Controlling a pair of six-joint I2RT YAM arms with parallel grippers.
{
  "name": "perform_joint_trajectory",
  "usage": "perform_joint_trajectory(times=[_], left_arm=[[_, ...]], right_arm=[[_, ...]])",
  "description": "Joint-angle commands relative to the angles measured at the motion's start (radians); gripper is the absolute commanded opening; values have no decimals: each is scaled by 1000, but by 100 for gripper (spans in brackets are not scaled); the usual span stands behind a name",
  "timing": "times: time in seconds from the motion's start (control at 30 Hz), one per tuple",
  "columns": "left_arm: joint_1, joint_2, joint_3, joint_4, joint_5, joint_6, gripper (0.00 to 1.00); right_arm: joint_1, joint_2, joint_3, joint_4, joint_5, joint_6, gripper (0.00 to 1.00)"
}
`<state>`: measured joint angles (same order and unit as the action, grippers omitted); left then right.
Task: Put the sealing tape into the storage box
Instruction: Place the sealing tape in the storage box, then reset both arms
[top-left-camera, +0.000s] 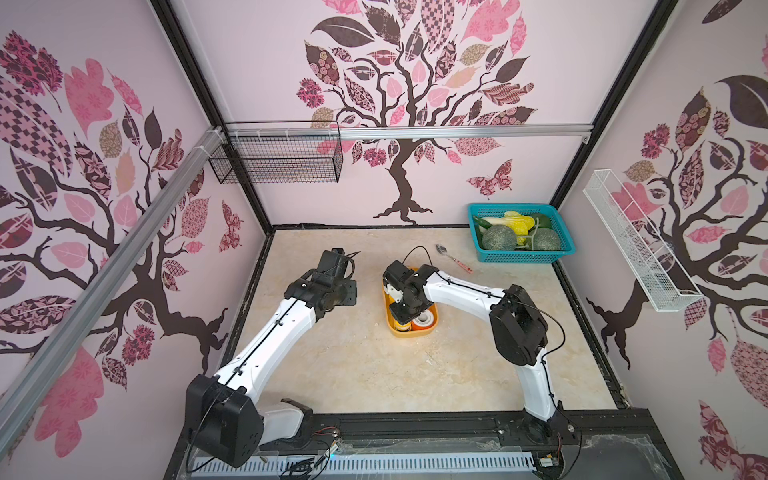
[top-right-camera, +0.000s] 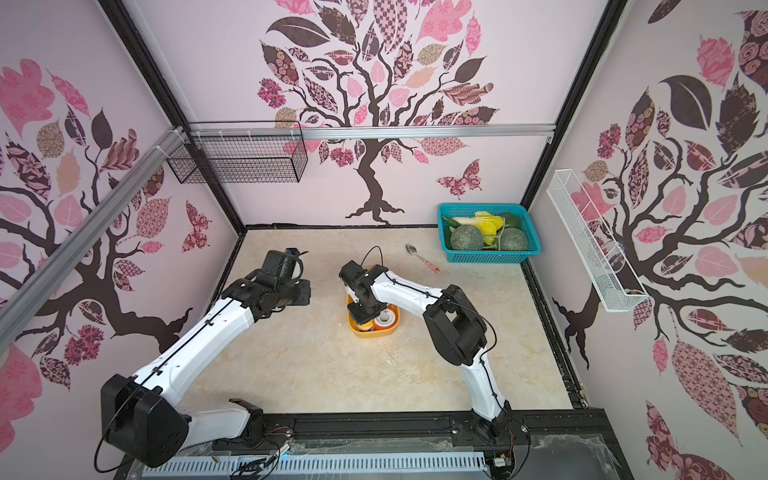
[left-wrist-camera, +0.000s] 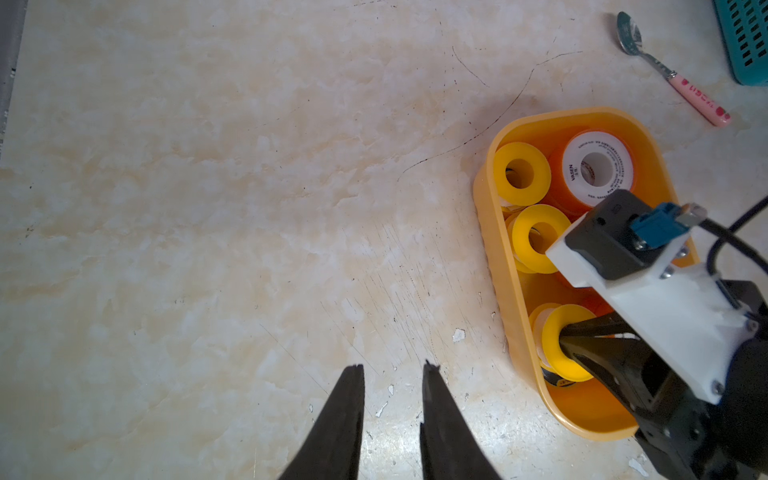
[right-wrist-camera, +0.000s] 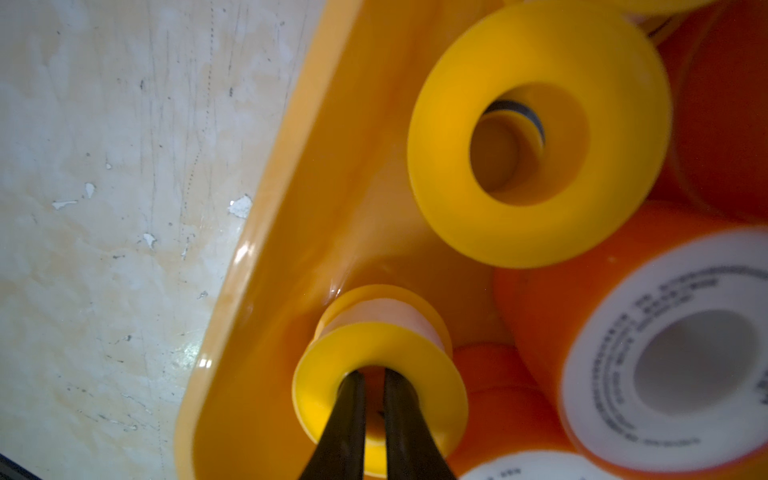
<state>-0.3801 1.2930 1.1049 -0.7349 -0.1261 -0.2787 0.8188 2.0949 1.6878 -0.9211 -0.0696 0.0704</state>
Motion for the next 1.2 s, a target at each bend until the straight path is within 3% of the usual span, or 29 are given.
perform_joint_trajectory(times=[0.0,0.4,0.57,0.7,0.83,0.93,1.17], left_arm=[[1,9,22,-3,8,14,29],[3,12,23,-7,8,15,29],[1,8,23,-2,6,13,29],[1,-2,21,0,4,8,29],[2,-21,13,18,-24,-9,32],[2,-38,15,18,-111,-67,35],[2,-83,-42,99,-447,-230,59]], right_arm=[[10,-27,-14,-37,-19,-3,19],[2,-75,-5,-3,-34,6,30],[-30,-207,-111,114,-21,40,36],[-64,-337,-215,220,-14,61,50],[-118,-464,-312,310,13,103,56],[-186,-557,-396,365,62,144,60],[-380,-719,-577,442,212,204,74]])
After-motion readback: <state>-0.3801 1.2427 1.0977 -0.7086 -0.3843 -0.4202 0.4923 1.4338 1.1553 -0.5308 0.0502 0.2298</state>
